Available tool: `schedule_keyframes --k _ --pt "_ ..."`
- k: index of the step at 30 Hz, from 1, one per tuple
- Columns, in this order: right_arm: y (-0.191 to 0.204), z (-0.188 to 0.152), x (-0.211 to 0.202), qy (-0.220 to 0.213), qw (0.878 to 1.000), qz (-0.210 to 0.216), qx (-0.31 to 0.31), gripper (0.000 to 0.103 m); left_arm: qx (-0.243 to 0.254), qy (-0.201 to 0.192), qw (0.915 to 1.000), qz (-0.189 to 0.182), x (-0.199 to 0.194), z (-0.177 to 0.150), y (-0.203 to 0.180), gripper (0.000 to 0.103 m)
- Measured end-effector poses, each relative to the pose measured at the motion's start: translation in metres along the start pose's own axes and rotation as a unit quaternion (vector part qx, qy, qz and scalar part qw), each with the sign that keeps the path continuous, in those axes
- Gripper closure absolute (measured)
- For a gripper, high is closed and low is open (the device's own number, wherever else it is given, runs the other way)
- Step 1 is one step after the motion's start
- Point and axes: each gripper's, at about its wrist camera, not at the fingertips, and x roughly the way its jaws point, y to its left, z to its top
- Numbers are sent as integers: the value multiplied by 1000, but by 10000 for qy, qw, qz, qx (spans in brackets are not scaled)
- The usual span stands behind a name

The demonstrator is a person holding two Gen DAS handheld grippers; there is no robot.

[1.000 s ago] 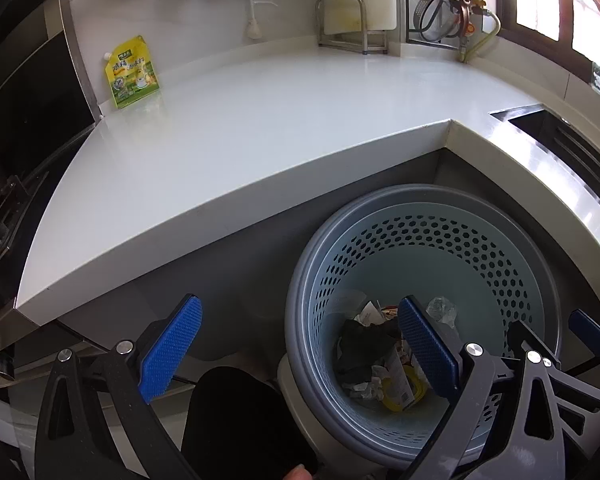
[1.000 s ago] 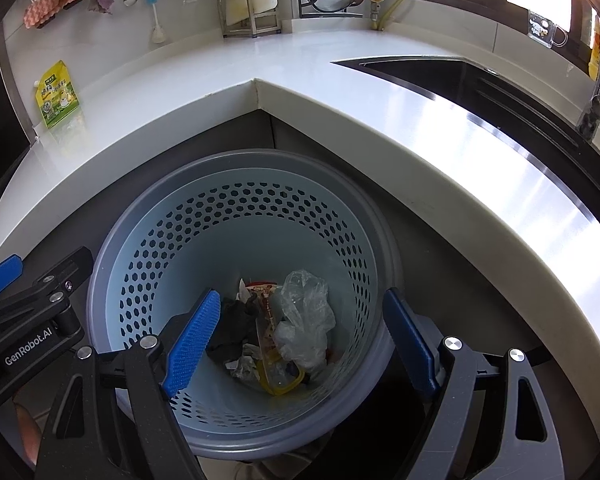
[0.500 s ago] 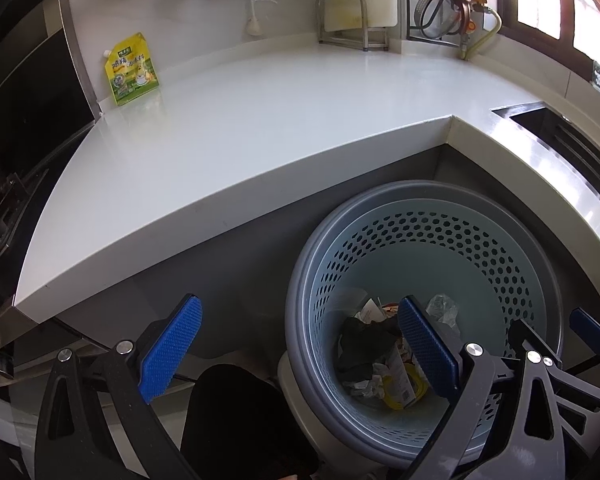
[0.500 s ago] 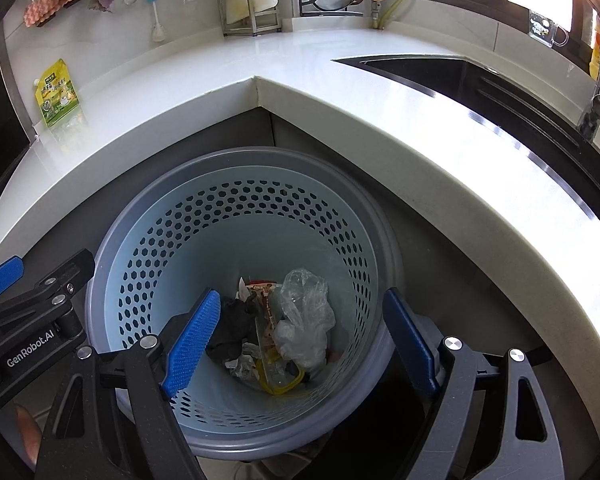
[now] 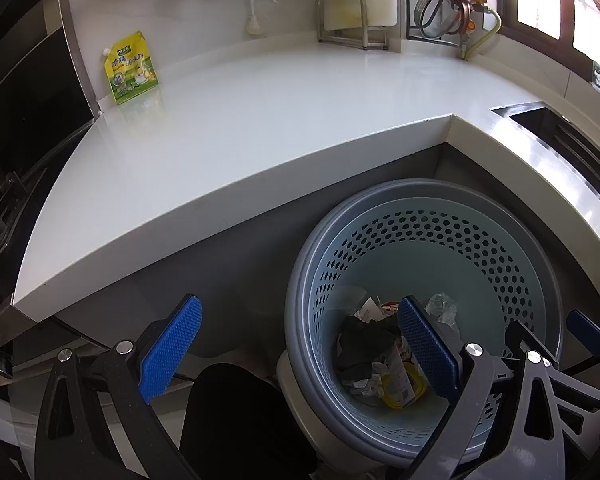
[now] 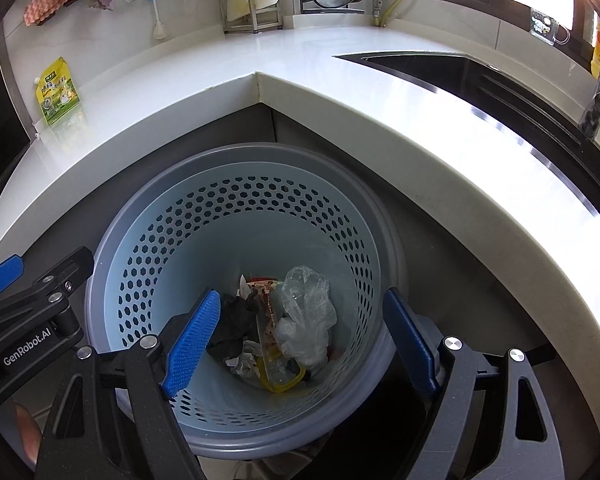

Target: Collect trash

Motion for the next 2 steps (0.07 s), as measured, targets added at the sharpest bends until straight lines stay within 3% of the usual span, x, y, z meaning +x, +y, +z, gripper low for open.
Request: schedule_keyframes --k 2 --pt "0 0 0 -5 10000 2 -2 24 -2 15 10000 -7 1 0 0 6"
